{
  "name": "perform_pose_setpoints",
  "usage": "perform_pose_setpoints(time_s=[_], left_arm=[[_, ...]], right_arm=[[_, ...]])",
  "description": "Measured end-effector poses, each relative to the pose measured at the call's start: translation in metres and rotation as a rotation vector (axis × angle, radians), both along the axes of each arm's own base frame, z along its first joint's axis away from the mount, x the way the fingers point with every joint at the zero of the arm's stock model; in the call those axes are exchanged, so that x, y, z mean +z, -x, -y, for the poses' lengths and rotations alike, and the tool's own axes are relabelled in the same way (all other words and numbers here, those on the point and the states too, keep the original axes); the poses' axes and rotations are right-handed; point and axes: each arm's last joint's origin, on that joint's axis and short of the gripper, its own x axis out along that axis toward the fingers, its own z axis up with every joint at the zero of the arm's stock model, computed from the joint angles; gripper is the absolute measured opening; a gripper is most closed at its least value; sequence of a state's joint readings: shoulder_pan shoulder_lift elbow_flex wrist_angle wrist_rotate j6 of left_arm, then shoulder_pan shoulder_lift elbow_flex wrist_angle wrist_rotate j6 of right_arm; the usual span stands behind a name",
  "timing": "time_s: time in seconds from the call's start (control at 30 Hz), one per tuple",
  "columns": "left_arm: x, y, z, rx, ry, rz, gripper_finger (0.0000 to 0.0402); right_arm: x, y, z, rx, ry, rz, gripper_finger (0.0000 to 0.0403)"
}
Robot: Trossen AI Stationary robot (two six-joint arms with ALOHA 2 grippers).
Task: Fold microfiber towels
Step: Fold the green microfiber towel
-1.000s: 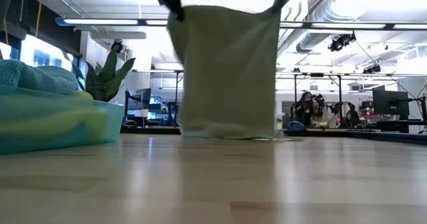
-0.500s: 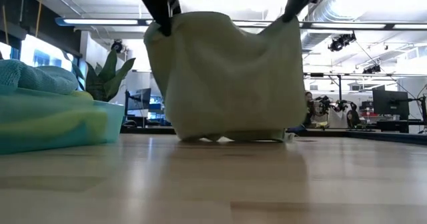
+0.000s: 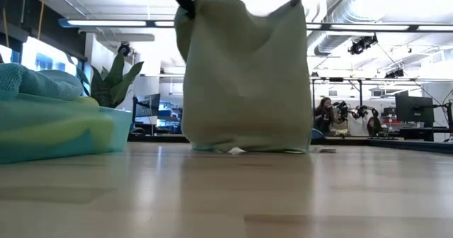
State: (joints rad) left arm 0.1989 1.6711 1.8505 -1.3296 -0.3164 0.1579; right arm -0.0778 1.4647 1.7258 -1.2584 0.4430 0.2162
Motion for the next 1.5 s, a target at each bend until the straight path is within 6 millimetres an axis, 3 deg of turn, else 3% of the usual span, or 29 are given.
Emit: perform_pose_setpoints(time_s=[0.3,0.47,0.63,0.77,1.03,1.3,1.5], left_arm=[[0.047,0.021,-0.048,0.007,-0.262,0.017,0.0005],[0.06,0.032,-0.073,0.024,-0.327,0.03,0.0005],[0.065,0.034,-0.095,0.083,-0.376,0.097,0.0005],[0.055,0.033,-0.098,0.126,-0.242,0.123,0.0005],[0.01,0.02,-0.071,0.199,0.123,-0.005,0.0005],[-0.05,-0.014,-0.012,0.171,0.306,-0.047,0.0005],[-0.08,-0.023,0.043,0.204,0.364,-0.08,0.0005]], right_arm=[[0.042,0.018,0.039,-0.058,0.177,0.039,0.0],[0.058,0.025,0.059,-0.076,0.242,0.082,0.0],[0.058,0.018,0.082,-0.075,0.312,0.081,0.0],[0.042,0.011,0.094,-0.097,0.218,0.009,0.0],[-0.007,0.002,0.068,-0.058,-0.027,-0.226,0.0],[-0.049,-0.012,0.022,0.012,-0.227,-0.292,0.0],[-0.078,-0.016,-0.021,0.046,-0.311,-0.356,0.0]])
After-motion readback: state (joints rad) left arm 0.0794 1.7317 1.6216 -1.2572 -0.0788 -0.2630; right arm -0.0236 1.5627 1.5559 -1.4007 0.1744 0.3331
